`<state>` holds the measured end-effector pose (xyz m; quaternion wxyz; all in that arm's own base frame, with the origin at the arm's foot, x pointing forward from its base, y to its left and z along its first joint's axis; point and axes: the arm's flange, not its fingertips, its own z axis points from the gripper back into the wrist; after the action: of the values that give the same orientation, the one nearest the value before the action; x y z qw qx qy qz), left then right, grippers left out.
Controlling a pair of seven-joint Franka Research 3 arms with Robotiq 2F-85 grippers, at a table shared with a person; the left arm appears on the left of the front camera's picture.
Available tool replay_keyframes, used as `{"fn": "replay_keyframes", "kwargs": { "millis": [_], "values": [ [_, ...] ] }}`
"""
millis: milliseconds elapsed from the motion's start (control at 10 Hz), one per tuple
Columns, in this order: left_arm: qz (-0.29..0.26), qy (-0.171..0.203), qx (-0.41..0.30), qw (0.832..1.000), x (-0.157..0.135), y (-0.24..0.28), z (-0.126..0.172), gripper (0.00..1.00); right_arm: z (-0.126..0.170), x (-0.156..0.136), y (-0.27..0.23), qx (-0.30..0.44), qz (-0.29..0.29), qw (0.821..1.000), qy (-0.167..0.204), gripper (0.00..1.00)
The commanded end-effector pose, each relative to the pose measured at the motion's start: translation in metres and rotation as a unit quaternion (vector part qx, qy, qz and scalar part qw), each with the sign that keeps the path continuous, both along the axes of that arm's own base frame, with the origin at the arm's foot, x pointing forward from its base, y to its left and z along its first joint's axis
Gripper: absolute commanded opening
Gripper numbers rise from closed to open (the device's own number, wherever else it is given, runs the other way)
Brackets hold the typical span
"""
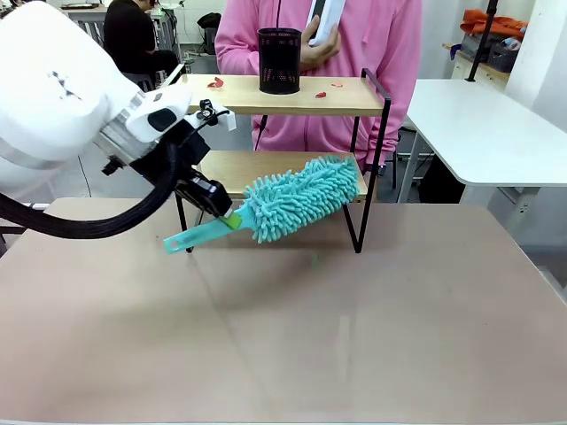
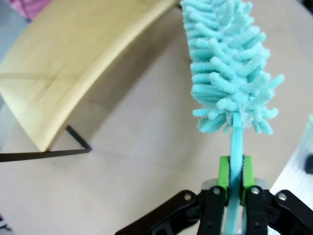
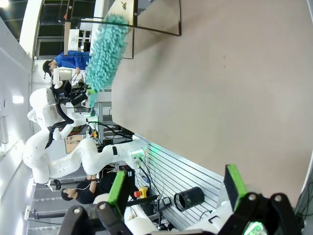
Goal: Clean the shelf.
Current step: Clean the specific tier of the Shelf with the Duster once objects are removed.
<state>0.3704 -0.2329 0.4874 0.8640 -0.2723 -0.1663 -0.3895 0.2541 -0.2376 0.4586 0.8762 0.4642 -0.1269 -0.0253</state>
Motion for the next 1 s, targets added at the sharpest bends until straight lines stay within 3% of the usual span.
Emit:
{"fn": "replay_keyframes", "kwargs": {
  "millis": [0, 600, 900],
  "values": [
    [-0.073, 0.033, 0.000, 0.997, -0.005, 0.028, 0.012, 0.12, 0.002, -0.001, -0.002, -0.003, 0.010, 1.000, -0.008, 1.00],
    [-0.066, 0.058, -0.045, 0.995, -0.025, 0.084, 0.037, 0.12, 0.002, -0.001, -0.002, -0.003, 0.010, 1.000, -0.008, 1.00],
    [-0.031, 0.061, -0.066, 0.995, -0.073, 0.172, 0.051, 0.12, 0.002, -0.001, -0.002, -0.003, 0.010, 1.000, -0.008, 1.00]
  ]
}}
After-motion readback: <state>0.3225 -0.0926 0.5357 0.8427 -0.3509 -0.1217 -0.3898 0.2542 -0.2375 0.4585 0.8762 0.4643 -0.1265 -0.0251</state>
